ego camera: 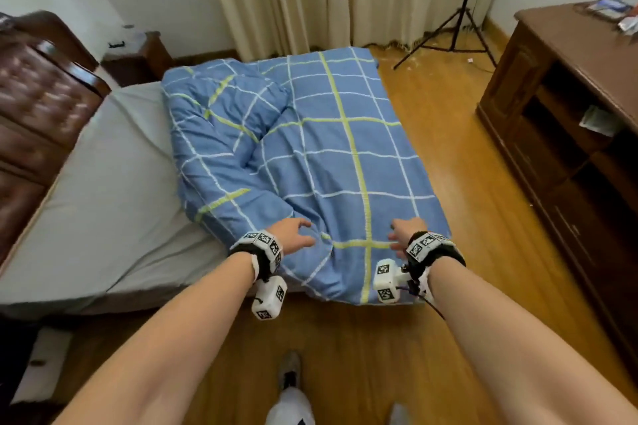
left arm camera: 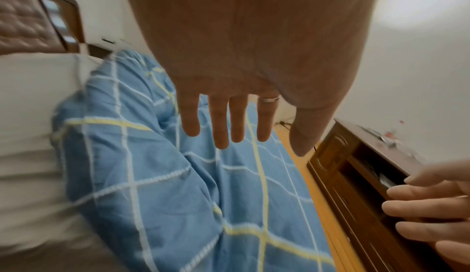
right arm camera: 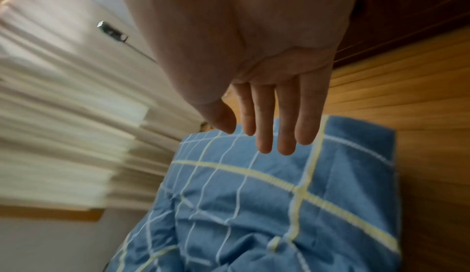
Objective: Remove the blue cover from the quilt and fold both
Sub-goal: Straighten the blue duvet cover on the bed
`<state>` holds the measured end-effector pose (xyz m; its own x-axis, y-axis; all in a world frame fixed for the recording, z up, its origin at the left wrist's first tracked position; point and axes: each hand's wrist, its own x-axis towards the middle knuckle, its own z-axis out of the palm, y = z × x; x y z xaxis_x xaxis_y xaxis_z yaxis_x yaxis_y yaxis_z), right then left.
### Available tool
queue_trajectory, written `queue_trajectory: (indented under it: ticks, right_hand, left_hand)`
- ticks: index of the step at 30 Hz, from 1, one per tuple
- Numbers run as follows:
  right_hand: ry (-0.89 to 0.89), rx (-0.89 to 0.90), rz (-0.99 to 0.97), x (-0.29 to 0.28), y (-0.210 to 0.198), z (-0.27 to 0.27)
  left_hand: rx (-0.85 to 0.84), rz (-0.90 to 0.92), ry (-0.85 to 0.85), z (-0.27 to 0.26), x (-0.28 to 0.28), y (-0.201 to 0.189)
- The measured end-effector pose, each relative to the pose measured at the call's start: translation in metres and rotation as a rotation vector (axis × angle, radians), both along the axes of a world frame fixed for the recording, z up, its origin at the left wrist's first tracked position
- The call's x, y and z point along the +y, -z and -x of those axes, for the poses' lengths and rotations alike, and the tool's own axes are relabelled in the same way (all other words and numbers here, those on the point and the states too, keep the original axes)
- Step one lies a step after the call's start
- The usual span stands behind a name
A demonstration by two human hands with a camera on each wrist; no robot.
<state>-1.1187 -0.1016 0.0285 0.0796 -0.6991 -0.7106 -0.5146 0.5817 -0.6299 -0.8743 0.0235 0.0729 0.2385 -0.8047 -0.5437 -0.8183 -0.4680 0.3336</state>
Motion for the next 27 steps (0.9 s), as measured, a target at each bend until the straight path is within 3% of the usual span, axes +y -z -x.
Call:
queue_trajectory:
  ticks: [3,13,16,19,23,27]
  right_hand:
    - [-0.084,-0.036,-0.009,-0.001,-0.023,-0.084]
    - [-0.533,0.067,0.172,0.009,-0.026,-0.398]
    - [-0.643,0.116,0.279,0.03,-0.057,-0.472]
    - [-0.714,0.16,0.326,0.035,-0.075,-0.538]
    - [-0.776,0.161,0.308,0.012,-0.063,-0.623]
    - [-0.764,0.133,0.263,-0.034,-0.04,-0.705]
  left_hand:
    - [-0.004,0.075,-0.125,-0.068,0.017,-0.015]
    - [0.028,0.27,-0.452,-0.358,0.07,-0.047]
    - [0.084,0.324,-0.521,-0.434,0.077,-0.061]
    - [0.163,0.393,-0.616,-0.497,0.075,-0.062]
    - [0.257,0.409,-0.717,-0.564,0.062,-0.051]
    - [0.249,0.373,-0.768,-0.62,0.04,-0.039]
